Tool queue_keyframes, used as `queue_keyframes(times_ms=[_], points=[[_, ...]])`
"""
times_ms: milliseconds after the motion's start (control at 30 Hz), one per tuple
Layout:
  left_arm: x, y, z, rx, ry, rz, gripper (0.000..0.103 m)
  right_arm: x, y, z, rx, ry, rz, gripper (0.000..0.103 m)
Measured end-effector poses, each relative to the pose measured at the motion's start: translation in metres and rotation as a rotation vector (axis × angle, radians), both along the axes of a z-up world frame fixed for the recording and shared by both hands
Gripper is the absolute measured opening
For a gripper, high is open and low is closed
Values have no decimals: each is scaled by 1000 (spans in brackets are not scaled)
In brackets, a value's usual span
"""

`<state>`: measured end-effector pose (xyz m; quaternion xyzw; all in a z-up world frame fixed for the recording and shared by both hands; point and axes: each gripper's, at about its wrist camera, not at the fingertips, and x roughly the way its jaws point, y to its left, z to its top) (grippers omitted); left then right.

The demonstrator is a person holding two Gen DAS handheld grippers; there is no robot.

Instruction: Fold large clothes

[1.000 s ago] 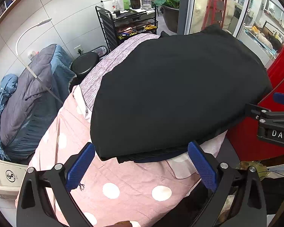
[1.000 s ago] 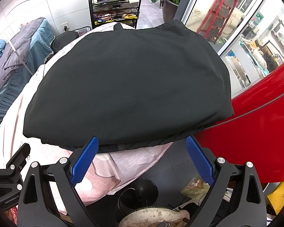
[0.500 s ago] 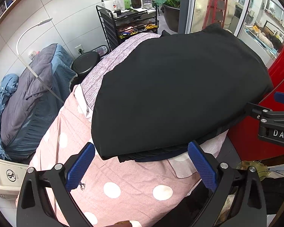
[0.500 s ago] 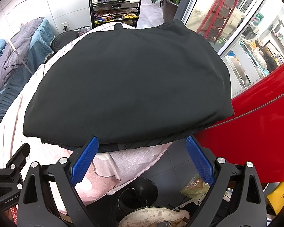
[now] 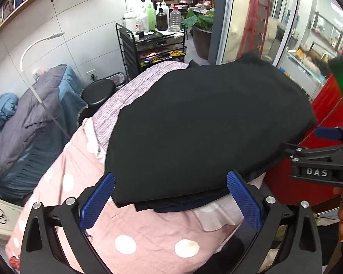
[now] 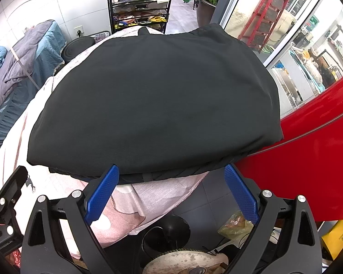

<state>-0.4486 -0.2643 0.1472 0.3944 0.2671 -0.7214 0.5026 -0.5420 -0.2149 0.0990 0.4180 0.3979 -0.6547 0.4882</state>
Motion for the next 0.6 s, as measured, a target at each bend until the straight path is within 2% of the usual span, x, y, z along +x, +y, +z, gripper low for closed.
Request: queue_keyframes(times_ms=[67, 167, 300, 600], points=[[-1, 1, 0, -17, -9, 2, 97, -1, -2, 0, -2, 1, 0, 92], [0, -6, -3, 24, -10, 36, 97, -1, -4, 0, -3, 0, -1, 92], [-5, -7, -6, 31, -58, 30, 97, -1, -5, 0, 0, -1, 2, 92], [-6, -7, -8, 46, -62, 15, 97, 0, -8, 0, 3, -2, 9, 92]])
